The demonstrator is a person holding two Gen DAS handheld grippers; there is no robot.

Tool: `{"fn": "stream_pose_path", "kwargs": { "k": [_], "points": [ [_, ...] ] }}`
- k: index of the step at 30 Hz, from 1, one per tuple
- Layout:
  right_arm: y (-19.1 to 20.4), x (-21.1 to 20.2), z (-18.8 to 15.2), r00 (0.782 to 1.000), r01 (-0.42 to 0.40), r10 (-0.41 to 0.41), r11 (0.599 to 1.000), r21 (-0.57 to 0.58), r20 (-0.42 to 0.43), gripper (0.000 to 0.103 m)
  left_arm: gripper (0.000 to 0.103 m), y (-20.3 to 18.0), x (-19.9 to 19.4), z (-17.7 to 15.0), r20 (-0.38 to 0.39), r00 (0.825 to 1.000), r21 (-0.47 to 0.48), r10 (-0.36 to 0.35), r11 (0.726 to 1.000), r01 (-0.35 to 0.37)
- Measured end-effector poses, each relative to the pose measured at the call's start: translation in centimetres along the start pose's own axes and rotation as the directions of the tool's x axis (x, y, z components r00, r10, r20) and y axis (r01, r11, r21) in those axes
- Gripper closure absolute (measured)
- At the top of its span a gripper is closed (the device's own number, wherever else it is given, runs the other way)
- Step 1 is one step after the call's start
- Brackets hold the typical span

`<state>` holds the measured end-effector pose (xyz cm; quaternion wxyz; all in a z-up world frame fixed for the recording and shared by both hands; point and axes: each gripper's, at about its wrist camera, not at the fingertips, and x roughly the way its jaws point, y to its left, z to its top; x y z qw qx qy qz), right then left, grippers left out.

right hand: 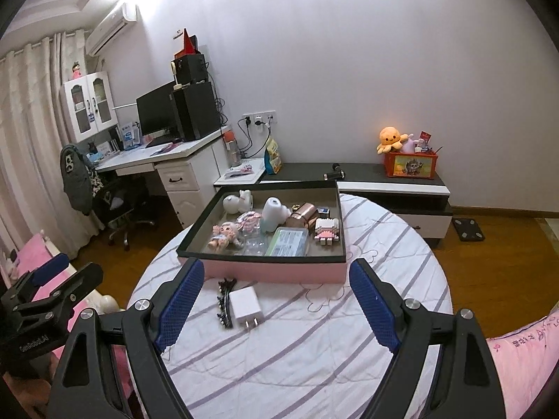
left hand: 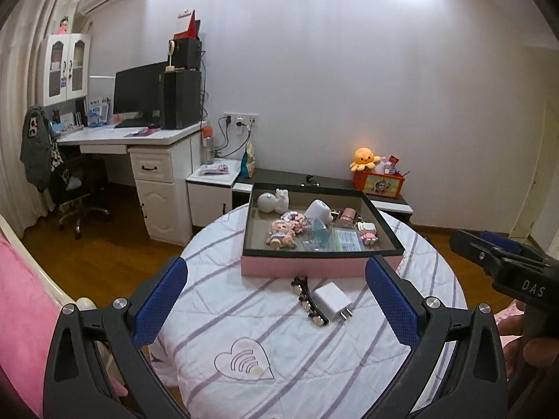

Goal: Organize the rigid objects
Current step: 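Withdraw both tools back toward the hair clip and charger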

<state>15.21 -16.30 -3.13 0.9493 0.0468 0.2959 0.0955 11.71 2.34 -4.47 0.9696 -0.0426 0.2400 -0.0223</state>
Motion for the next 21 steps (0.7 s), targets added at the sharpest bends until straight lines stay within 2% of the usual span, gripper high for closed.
{"fn": "stream_pose_path", "kwargs": {
  "k": [13, 16, 21],
  "points": [
    [-0.1, 0.6, -0.7, 0.999, 0.013, -0.013, 1.000, 0.004, -0.030, 0.017, 0.000, -0.2, 0.3, -0.7, -0.016, 1.000, -0.004, 0.002, 1.000, -0.002],
    [-0.3, 2.1, -1.1, 0.997, 0.021, -0.021, 1.000, -0.002, -0.070, 0.017, 0.000, -0.3, 1.5, -1.0, -0.043, 0.999, -0.004, 0.013, 1.000, -0.013],
    [-0.9, 6.4, -3.1, 0.982, 0.002, -0.004, 1.000, -0.008, -0.190, 0.017, 0.000, 0.0, 4.8, -2.4, -0.121, 0.992, -0.009, 0.026, 1.000, -0.027]
  ]
}}
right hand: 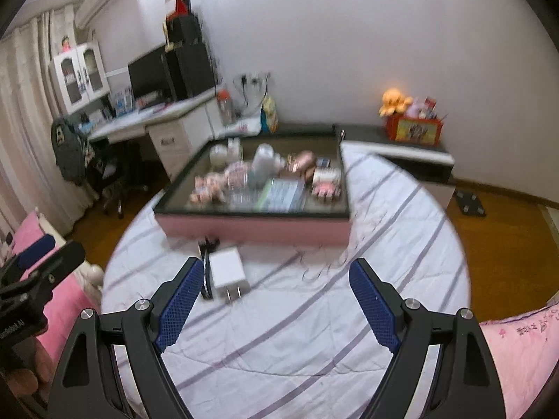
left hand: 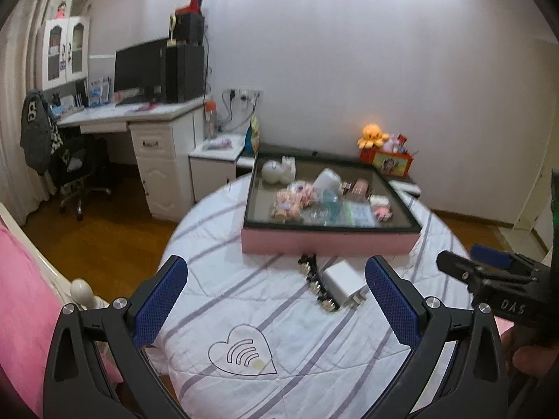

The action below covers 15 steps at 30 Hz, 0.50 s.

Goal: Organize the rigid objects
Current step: 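Withdraw both tools back toward the hair clip and charger, then grasp the black hair clip with the left tool while the right tool grasps the white charger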

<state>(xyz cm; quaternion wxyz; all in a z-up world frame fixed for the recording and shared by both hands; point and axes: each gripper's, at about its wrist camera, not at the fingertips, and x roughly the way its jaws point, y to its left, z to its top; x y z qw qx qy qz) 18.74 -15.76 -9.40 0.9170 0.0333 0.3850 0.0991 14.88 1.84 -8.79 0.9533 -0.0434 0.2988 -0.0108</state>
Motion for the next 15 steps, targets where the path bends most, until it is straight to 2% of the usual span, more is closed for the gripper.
{"fn": "stream_pose_path", "kwargs": {
  "k": [6, 10, 15],
  "points": [
    [0.6, 5.2, -1.1, 0.993, -0.051, 0.047, 0.998, -0.032, -0.109, 0.017, 0.000, 0.3, 4.2, -1.6, -0.098, 0.995, -0.019, 0.008, 1.000, -0.010],
    [1.5, 8.0, -1.1, 0.984, -0.091, 0.081, 0.994, -0.057, -0.160, 0.017, 0.000, 1.0, 6.1, -2.3, -0.135, 0.991, -0.040, 0.021, 0.999, -0.026],
    [2.5, 11.0, -1.2, 0.970, -0.140, 0.121, 0.987, -0.075, -0.212, 0.031, 0.000, 1.5, 8.1, -2.9, -0.181, 0.983, -0.049, 0.027, 0.998, -0.037]
  ]
}}
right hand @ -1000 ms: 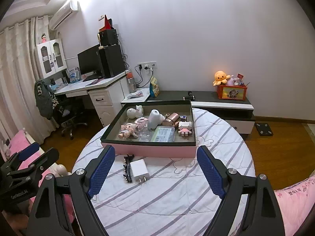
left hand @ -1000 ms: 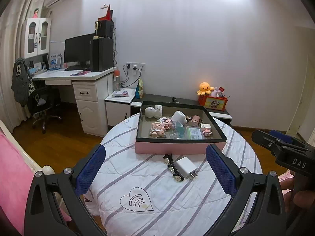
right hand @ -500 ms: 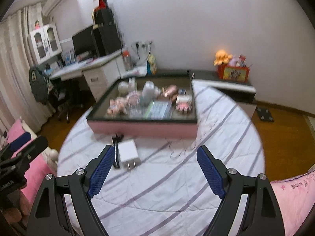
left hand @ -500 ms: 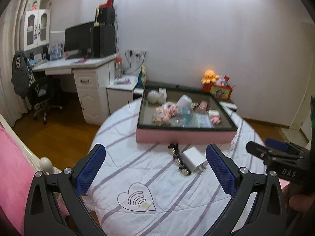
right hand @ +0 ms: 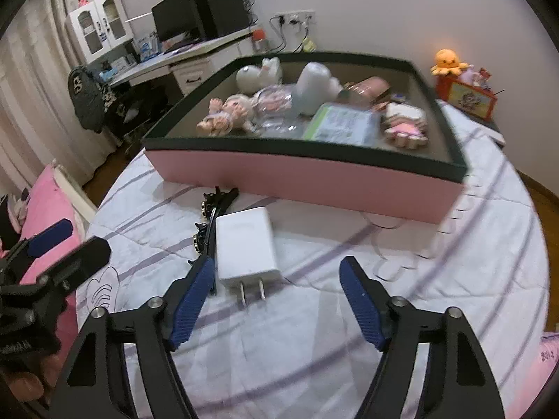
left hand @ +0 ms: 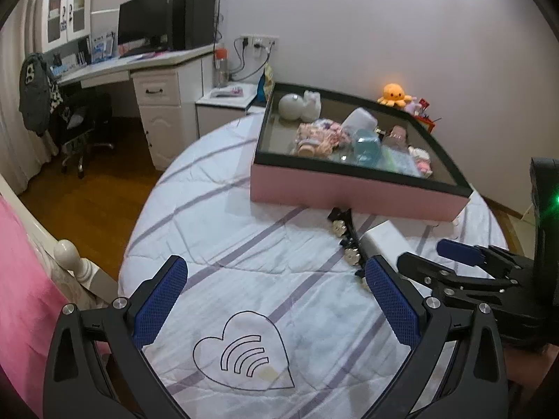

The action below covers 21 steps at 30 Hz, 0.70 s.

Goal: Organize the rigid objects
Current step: 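Grasp the black hair clip with the left tool while the right tool grasps the white charger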

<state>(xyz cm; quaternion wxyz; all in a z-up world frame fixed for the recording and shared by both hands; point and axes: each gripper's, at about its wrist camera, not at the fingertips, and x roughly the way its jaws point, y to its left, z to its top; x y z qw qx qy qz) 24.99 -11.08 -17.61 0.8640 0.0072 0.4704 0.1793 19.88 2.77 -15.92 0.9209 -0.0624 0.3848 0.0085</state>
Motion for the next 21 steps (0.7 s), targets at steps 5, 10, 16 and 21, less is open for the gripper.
{"fn": "stream_pose_path", "kwargs": {
  "k": [5, 10, 16, 21],
  "points": [
    [0.3, 1.8, 0.3, 0.999, -0.032, 0.031, 0.999, -0.016, -0.031, 0.037, 0.000, -0.4, 1.4, 0.0, -0.025, 1.000, 0.001, -0.007, 1.000, 0.007],
    [0.2, 2.2, 0.4, 0.999, -0.024, 0.023, 0.999, -0.039, -0.024, 0.049, 0.000, -1.0, 2.3, 0.0, -0.037, 0.999, 0.006, -0.016, 1.000, 0.017],
    [-1.9, 1.4, 0.1, 1.000, 0.026, -0.026, 1.000, -0.004, 0.003, 0.061, 0.000, -2.4, 3.0, 0.1, -0.046, 0.998, 0.029, -0.032, 0.999, 0.034],
    [-3.2, 0.7, -0.4, 0.999, 0.039, -0.040, 0.999, 0.026, 0.014, 0.061, 0.000, -4.1, 4.0, 0.6, -0.056, 0.998, 0.054, -0.039, 0.998, 0.042]
  ]
}}
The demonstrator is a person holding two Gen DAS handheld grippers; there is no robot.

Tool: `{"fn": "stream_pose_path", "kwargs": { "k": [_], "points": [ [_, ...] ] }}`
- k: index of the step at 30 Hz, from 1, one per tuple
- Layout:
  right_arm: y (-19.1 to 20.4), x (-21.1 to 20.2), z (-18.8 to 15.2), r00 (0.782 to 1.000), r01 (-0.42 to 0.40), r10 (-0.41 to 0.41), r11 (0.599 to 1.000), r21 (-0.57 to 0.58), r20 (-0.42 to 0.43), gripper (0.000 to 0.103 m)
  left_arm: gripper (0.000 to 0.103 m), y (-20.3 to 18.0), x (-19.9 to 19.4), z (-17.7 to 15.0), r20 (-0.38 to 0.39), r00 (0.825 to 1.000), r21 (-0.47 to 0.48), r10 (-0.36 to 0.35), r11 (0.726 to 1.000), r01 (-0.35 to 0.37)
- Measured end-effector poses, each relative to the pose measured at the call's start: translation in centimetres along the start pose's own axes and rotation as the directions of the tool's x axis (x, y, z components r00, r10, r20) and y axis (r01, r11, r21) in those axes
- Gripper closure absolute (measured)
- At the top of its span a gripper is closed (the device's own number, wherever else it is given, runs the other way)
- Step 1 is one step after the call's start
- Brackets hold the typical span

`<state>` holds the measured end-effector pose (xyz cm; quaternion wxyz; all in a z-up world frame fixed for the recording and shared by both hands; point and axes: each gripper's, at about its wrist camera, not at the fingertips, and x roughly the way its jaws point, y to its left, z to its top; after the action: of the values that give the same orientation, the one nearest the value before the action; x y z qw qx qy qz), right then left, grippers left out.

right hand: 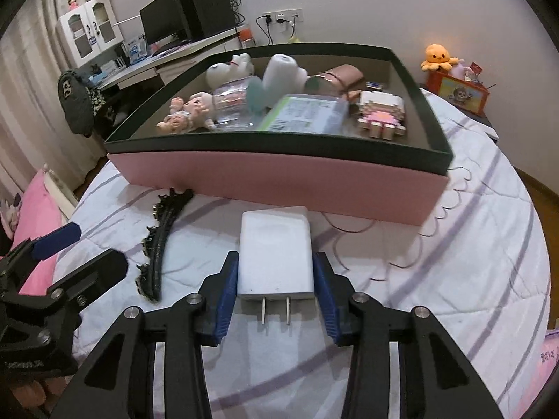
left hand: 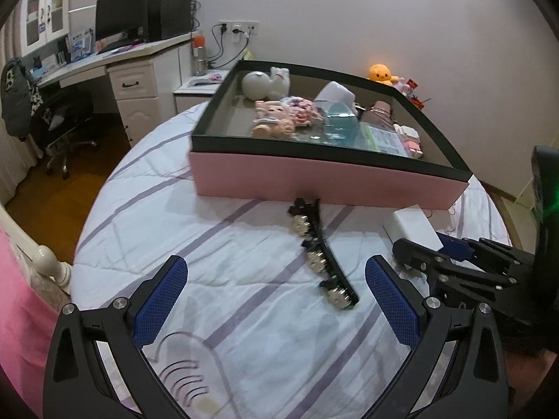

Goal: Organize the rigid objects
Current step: 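Grasp the black hair clip with the left tool while the right tool grasps the white charger, then carry the hair clip and charger into the tray and release both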

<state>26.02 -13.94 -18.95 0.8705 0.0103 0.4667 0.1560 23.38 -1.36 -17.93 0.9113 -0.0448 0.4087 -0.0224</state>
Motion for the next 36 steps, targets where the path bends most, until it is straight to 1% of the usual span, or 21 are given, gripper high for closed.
{"fn": "stream_pose_path", "kwargs": {
  "k": [3, 4, 6, 7, 8, 9, 10, 11, 12, 14, 15, 18, 26, 31, 36],
  "points": [
    [-0.4, 0.0, 0.0, 1.000, 0.000, 0.000, 1.000, 0.011, 0.004, 0.061, 0.001, -1.0, 1.0, 0.4, -0.017, 1.000, 0.026, 0.015, 1.000, -0.014],
    [-0.4, 0.0, 0.0, 1.000, 0.000, 0.000, 1.000, 0.014, 0.005, 0.061, 0.003, -1.3, 1.6, 0.5, -0.029, 0.999, 0.034, 0.021, 0.999, -0.020],
    [-0.7, -0.1, 0.0, 1.000, 0.003, -0.004, 1.000, 0.021, 0.008, 0.060, 0.010, -1.4, 2.6, 0.5, -0.057, 0.998, 0.034, 0.025, 0.999, -0.023],
    [-0.7, -0.1, -0.1, 1.000, 0.002, -0.002, 1.000, 0.025, 0.009, 0.060, 0.021, -1.3, 3.3, 0.5, -0.078, 0.997, 0.033, 0.024, 0.999, -0.021],
    [-0.8, -0.2, -0.1, 1.000, 0.003, -0.004, 1.000, 0.027, 0.010, 0.060, 0.027, -1.2, 3.9, 0.4, -0.096, 0.995, 0.034, 0.032, 0.999, -0.029],
    [-0.8, -0.2, -0.2, 1.000, 0.005, -0.005, 1.000, 0.030, 0.011, 0.060, 0.027, -1.4, 4.0, 0.3, -0.074, 0.996, 0.052, 0.049, 0.998, -0.045],
    [-0.9, -0.3, -0.2, 1.000, 0.004, -0.004, 0.999, 0.033, 0.011, 0.060, 0.031, -1.5, 4.0, 0.3, -0.074, 0.996, 0.061, 0.051, 0.997, -0.046],
    [-1.1, -0.3, -0.2, 1.000, 0.003, -0.004, 0.999, 0.037, 0.012, 0.060, 0.041, -1.6, 3.9, 0.3, -0.067, 0.997, 0.069, 0.046, 0.997, -0.042],
    [-1.1, -0.3, -0.2, 1.000, 0.005, -0.005, 0.999, 0.041, 0.012, 0.060, 0.049, -1.7, 3.9, 0.3, -0.061, 0.997, 0.077, 0.043, 0.996, -0.039],
    [-1.3, -0.4, -0.2, 1.000, 0.003, -0.004, 0.999, 0.048, 0.014, 0.060, 0.081, -1.6, 3.7, 0.4, -0.052, 0.998, 0.088, 0.024, 0.996, -0.019],
    [-1.3, -0.4, -0.2, 1.000, 0.003, -0.003, 0.999, 0.049, 0.015, 0.060, 0.085, -1.5, 3.5, 0.4, -0.051, 0.999, 0.088, 0.012, 0.996, -0.007],
    [-1.1, -0.6, -0.4, 1.000, -0.008, 0.007, 0.999, 0.049, 0.012, 0.060, 0.085, -1.0, 2.8, 0.2, -0.046, 0.999, 0.081, -0.017, 0.997, 0.021],
    [-0.4, -1.7, -1.2, 1.000, -0.024, 0.023, 0.998, 0.052, 0.020, 0.060, 0.085, -1.2, -0.3, -0.5, -0.001, 0.999, 0.099, -0.032, 0.995, 0.032],
    [0.1, -3.4, -1.2, 0.998, -0.038, 0.036, 0.998, 0.048, 0.043, 0.060, 0.085, -0.7, -2.8, 0.0, 0.043, 0.998, 0.095, -0.045, 0.995, 0.041],
    [0.8, -5.9, -0.1, 0.994, -0.065, 0.062, 0.997, 0.029, 0.091, 0.060, 0.085, 0.2, -5.2, 0.8, 0.088, 0.994, 0.089, -0.057, 0.995, 0.050]
  ]
}}
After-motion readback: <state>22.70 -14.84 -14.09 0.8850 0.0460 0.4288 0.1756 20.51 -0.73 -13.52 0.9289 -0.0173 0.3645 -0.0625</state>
